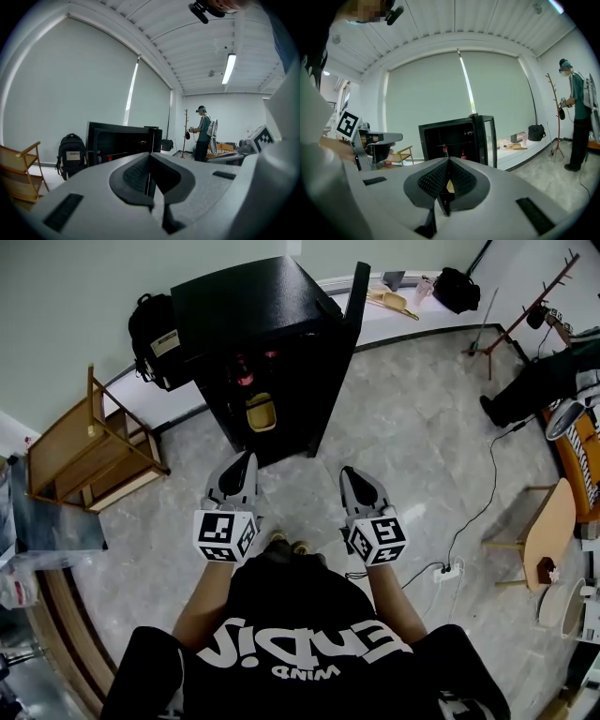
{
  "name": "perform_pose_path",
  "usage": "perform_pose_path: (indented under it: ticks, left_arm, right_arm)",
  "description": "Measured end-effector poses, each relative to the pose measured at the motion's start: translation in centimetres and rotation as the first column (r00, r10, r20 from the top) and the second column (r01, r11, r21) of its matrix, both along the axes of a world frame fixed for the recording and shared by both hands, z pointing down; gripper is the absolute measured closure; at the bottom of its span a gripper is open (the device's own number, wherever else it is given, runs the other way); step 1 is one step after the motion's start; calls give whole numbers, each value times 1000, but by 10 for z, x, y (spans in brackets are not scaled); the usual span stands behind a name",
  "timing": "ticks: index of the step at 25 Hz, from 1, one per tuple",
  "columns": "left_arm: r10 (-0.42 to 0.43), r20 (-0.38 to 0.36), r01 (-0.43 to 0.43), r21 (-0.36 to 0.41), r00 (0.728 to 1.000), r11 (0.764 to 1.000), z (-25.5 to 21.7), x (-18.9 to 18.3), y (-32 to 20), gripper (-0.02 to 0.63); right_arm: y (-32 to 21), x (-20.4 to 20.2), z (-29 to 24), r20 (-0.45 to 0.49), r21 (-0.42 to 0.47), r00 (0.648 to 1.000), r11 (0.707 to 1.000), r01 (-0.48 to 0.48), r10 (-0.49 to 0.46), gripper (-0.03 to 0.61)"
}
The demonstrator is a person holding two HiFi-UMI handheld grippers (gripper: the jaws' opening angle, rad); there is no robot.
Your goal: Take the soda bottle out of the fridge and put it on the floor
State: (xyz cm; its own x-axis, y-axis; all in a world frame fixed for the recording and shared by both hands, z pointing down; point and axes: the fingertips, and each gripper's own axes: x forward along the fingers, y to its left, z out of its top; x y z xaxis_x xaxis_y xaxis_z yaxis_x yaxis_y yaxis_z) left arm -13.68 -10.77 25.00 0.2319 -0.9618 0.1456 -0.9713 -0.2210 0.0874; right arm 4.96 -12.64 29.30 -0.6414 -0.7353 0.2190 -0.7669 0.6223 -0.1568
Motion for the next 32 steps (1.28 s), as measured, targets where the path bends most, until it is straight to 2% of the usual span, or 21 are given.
perform_pose_path:
  ticks: [11, 19, 22, 32]
  left_arm:
    - [33, -3, -33, -13, 999, 999, 10, -28, -33, 607]
    - [0, -2, 0, -14, 1000, 1000, 14, -35, -38, 607]
    - [-18, -30, 18, -3, 999, 1000, 18, -36, -42, 607]
    - [-84, -16, 85, 59, 996, 995, 65, -41, -59, 595]
  right_arm:
    - [-28, -41, 6, -9, -4, 1000, 1000, -15, 15, 555]
    - [-42, -58, 2, 6, 2, 1000, 1000, 18, -18, 555]
    - [-48, -61, 6, 10, 17, 999, 999, 35, -35, 555]
    - [-62, -68, 60, 53, 48, 996, 996, 75, -77, 555]
